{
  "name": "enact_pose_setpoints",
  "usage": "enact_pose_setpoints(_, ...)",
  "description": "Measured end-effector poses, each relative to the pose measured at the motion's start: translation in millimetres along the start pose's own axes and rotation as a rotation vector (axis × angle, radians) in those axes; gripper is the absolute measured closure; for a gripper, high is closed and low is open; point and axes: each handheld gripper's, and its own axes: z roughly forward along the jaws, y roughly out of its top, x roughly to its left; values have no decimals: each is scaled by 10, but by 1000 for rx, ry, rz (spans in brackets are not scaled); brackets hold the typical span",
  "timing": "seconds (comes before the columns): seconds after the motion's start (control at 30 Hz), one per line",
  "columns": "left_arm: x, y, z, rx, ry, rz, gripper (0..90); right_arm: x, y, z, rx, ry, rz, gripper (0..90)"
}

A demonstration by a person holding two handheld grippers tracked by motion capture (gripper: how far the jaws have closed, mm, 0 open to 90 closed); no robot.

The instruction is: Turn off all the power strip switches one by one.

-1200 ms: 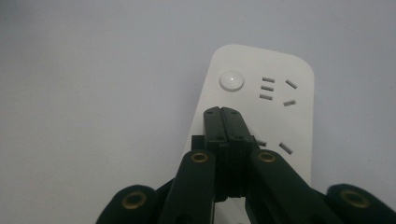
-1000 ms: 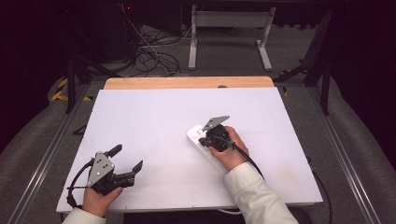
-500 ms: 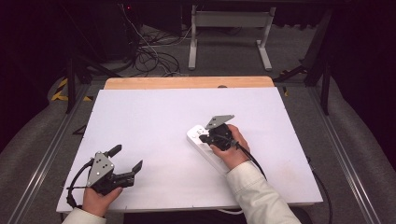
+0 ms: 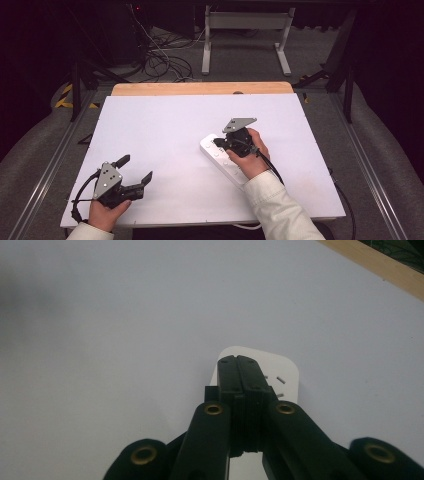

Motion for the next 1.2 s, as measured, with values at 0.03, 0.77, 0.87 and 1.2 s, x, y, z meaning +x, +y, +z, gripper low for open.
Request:
enact_pose_setpoints(0.03,0,0,-1,0,1,1,134,-7,13,10,1,-1,-1,900)
enact_pose_setpoints(0.77,3,-2,-5,-2,2,0,134,-140,129,406,78,28,40,900)
enact_pose_setpoints(0.87,3,-2,-4,-2,2,0,134,-157,113,453,89,28,41,900)
enact_pose_setpoints(1.2,4,-3,-3,-2,1,-1,134,-148,87,547,119,31,33,900)
